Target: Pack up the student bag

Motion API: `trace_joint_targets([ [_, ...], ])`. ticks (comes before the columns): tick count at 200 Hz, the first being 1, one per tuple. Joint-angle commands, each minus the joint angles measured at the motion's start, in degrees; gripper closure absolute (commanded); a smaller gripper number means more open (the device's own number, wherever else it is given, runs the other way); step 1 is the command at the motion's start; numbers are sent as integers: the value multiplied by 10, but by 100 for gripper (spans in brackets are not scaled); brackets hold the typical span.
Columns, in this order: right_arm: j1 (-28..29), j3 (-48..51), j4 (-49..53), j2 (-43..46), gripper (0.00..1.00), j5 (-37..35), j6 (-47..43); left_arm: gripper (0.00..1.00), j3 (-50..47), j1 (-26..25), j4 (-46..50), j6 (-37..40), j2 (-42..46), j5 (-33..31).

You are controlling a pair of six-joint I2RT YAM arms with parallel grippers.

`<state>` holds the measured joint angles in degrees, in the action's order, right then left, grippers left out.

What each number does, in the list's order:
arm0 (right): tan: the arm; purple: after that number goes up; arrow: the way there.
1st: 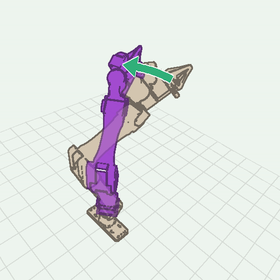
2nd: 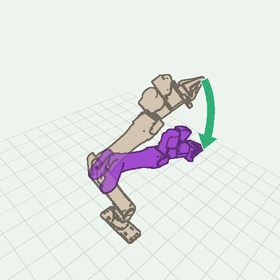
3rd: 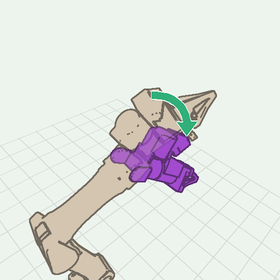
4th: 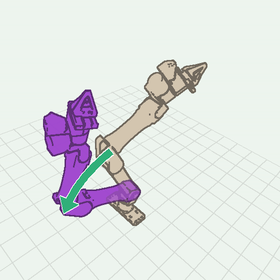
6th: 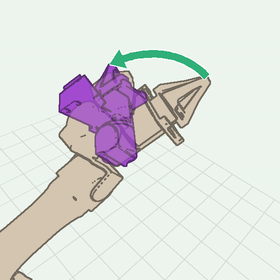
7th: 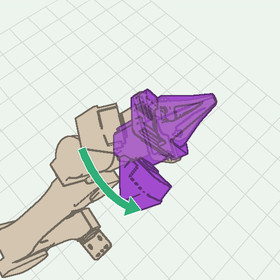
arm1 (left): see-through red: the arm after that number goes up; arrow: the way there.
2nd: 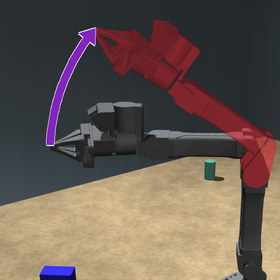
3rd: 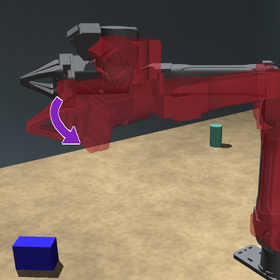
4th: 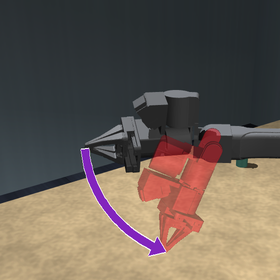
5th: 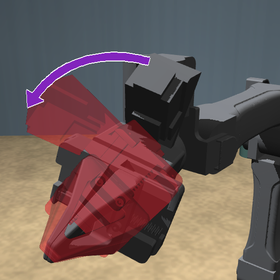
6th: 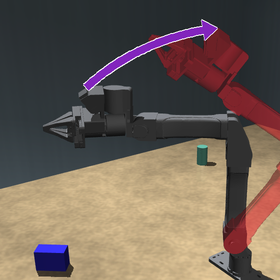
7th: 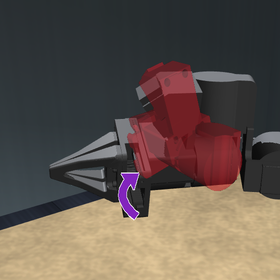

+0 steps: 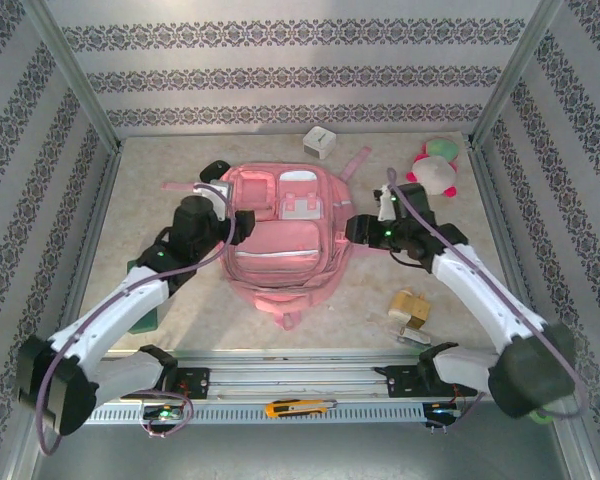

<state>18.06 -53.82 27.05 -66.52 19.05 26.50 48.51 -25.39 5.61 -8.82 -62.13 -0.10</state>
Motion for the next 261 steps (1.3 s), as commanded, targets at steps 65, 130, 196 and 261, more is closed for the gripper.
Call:
trace_joint_targets([
  [65,-16,93,-52,77,42,88,-8,26,42,-130,160,488,-140,151],
  [130,-16,126,-96,57,43,100,15,22,78,-145,63,529,-298,106],
  [196,-15,141,-117,49,43,102,23,23,31,-153,-88,516,-278,69],
  [261,-15,146,-124,46,42,105,24,15,1,-154,-131,517,-247,95],
])
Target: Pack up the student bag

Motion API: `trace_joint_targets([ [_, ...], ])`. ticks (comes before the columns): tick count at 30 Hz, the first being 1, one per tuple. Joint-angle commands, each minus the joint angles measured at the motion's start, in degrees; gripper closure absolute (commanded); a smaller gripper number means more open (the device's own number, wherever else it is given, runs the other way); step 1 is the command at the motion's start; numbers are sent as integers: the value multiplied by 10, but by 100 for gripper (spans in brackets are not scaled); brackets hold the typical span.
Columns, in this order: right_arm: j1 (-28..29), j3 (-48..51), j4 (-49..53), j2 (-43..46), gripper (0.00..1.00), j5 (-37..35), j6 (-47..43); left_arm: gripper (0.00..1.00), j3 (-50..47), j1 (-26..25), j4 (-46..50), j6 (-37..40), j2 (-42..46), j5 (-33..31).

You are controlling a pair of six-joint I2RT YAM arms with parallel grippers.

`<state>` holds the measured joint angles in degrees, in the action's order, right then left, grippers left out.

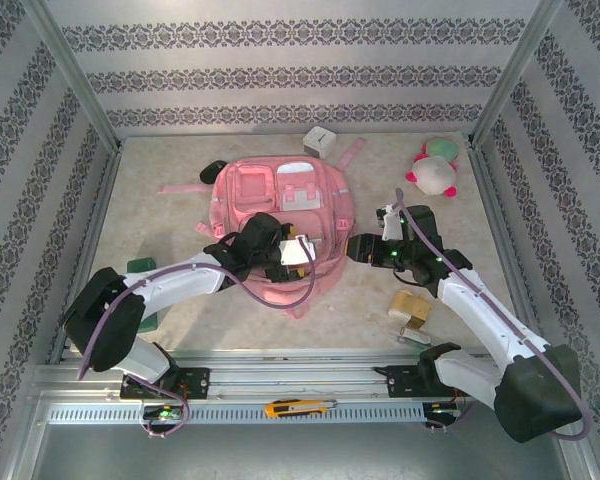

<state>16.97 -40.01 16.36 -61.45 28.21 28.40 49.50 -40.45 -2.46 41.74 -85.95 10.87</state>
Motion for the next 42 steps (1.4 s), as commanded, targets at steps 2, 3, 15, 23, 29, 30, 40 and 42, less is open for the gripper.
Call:
trace_joint_targets([
  [2,-4,8,-17,-7,43,15,7,15,-4,-3,-48,17,-22,-30],
  [3,-4,8,-17,-6,43,15,7,15,5,-3,-44,22,-37,-44],
  [15,-4,11,-11,6,43,3,2,77,0,-3,-95,10,-78,-44],
  [23,-4,1,-19,38,42,-20,-64,100,13,37,31,-49,101,94],
  [29,30,-17,-51,-8,43,-5,-186,100,27,96,149,-33,185,187],
  [30,39,-16,-60,-16,43,0,-227,100,25,99,162,-29,197,192],
  [40,53,-34,-80,-131,50,167,-581,100,-16,134,177,-15,259,220],
  [42,54,-40,-86,-147,51,216,-599,100,-18,138,176,-11,260,225],
])
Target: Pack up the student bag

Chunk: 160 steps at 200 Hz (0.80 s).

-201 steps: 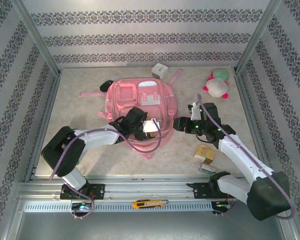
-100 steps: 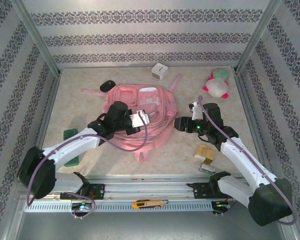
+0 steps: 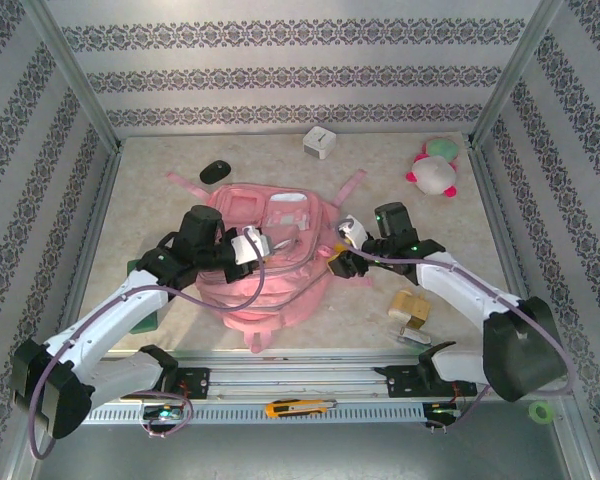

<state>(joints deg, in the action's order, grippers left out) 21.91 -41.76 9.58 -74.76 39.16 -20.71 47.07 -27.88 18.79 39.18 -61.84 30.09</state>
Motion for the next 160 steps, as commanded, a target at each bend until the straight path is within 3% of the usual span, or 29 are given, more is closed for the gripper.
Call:
trace_joint_targets([
  [1,6,-28,-18,-23,51,128,-112,100,6,14,-39,15,19,35],
  [25,16,-44,-14,-49,51,173,-103,100,4,15,-51,14,14,42],
  [69,42,-52,-19,-76,56,181,-75,100,-2,17,-74,4,11,50],
  [92,42,-54,-20,-80,68,179,-47,100,-4,17,-81,0,12,49],
  [116,42,-46,-29,-68,89,159,-3,100,-9,16,-95,-7,9,32],
  [160,44,-26,-42,-24,100,110,96,100,-6,14,-110,-32,-1,-15],
])
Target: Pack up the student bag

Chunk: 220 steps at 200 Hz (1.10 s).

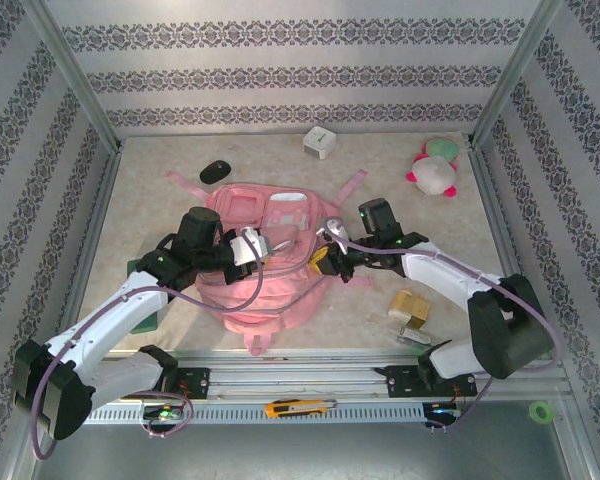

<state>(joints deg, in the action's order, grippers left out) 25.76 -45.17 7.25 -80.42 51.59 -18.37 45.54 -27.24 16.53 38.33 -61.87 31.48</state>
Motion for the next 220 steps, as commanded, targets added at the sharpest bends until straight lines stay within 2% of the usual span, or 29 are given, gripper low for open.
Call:
trace_joint_targets([
  [1,5,9,-18,33,100,-15,77,100,11,7,-88,-25,-1,-31],
  [46,39,8,-4,87,100,-18,204,100,45,-43,-74,-64,-29,-183],
  [86,95,2,-15,110,100,-40,332,100,52,-101,-111,-98,-72,-251],
  [115,120,3,-45,97,100,-72,458,100,61,-136,-146,-134,-111,-257],
  [139,135,-1,-44,82,100,-86,529,100,71,-137,-173,-187,-128,-266],
  [182,163,38,-89,96,100,-141,663,100,73,-137,-206,-225,-141,-279],
  [206,185,47,-120,96,100,-187,712,100,69,-138,-235,-255,-147,-249],
  [220,191,42,-136,88,99,-191,726,100,60,-137,-258,-265,-149,-233],
])
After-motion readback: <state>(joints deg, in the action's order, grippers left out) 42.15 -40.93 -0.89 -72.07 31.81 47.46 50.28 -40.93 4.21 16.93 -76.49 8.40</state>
